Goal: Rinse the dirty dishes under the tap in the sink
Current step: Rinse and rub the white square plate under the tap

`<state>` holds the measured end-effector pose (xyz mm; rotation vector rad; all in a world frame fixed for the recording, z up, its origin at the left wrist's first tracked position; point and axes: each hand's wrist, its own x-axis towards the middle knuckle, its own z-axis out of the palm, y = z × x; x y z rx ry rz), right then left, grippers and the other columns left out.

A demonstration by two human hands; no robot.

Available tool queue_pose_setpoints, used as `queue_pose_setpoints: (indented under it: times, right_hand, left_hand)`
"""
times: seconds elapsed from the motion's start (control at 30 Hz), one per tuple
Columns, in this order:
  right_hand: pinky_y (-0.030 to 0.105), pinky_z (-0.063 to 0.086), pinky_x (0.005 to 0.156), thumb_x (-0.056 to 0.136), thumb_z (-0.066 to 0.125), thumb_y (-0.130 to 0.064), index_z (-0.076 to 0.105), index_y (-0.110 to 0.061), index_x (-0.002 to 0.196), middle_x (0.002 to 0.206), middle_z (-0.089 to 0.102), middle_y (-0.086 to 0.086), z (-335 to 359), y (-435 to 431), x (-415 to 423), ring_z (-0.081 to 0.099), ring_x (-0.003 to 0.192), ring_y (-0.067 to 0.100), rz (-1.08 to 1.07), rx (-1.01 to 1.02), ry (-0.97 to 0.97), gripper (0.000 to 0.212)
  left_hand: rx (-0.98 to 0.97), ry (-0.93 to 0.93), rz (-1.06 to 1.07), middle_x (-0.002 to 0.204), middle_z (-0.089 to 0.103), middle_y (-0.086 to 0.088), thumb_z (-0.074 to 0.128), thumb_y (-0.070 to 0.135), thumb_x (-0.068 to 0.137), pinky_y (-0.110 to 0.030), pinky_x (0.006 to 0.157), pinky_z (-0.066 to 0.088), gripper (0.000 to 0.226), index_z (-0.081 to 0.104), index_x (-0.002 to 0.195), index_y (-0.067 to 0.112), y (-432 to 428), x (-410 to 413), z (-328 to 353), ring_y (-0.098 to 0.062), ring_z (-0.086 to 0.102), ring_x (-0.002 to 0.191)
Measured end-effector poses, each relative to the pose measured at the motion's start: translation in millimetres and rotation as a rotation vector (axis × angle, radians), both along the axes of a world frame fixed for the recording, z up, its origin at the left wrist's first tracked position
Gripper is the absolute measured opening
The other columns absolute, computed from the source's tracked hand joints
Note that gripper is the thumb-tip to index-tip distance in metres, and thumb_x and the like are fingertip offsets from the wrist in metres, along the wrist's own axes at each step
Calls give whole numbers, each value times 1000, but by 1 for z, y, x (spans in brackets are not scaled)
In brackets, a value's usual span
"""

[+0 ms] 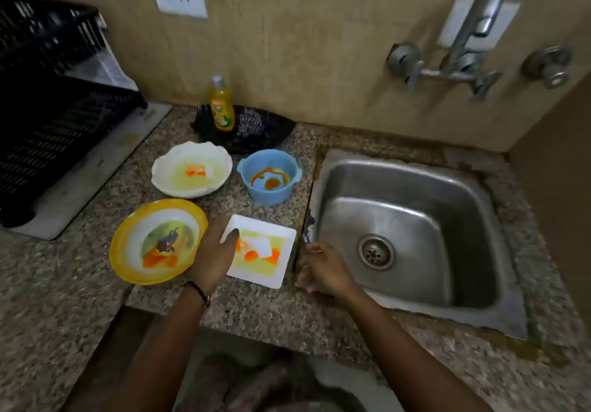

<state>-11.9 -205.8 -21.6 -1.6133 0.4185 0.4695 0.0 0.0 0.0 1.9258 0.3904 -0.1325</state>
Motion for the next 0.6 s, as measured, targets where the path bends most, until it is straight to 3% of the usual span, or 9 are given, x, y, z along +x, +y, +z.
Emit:
queue_pose_setpoints:
  times: [0.1,0.2,0.3,0.37,0.43,0.6]
  right_hand:
    - [27,47,38,96,49,-27,49,-9,110,80,62,5,-1,14,13,60,54,16,161,-120,72,22]
    - [28,46,39,96,50,-29,53,-13,96,70,62,2,-5,23,22,56,44,10,258,-290,25,16]
    - [34,51,57,91,56,-33,52,-26,83,89,70,9,-14,24,31,58,56,18,264,-392,-51,11]
    - [36,54,68,88,58,-31,61,-21,104,97,71,6,-19,24,36,63,70,20,285,-353,-68,18]
    - [32,51,63,89,57,-24,60,-16,119,88,68,0,-21,21,41,59,64,13,328,-248,-38,31]
    - [11,38,41,92,53,-3,58,-7,103,71,63,0,3,-14,48,54,45,-3,183,19,-6,12]
  left_hand:
    - [7,34,56,157,26,-3,48,23,99,-38,109,32,53,30,149,13,-3,8,-4,-24,31,141]
    - [-15,67,125,154,33,-4,50,21,98,-37,104,35,54,30,148,14,-5,5,-11,-24,36,138]
    - [7,88,183,154,33,-6,51,22,98,-41,108,34,57,29,149,11,-9,3,-13,-25,36,138]
    - [58,112,203,154,33,-8,50,22,98,-40,107,33,57,28,149,7,-12,2,-15,-26,35,138]
    - [97,146,230,152,34,-12,50,22,98,-42,108,33,56,30,148,6,-17,3,-17,-29,37,136]
    - [119,174,214,149,38,-13,50,23,98,-39,104,33,54,33,146,4,-45,12,-7,-30,39,133]
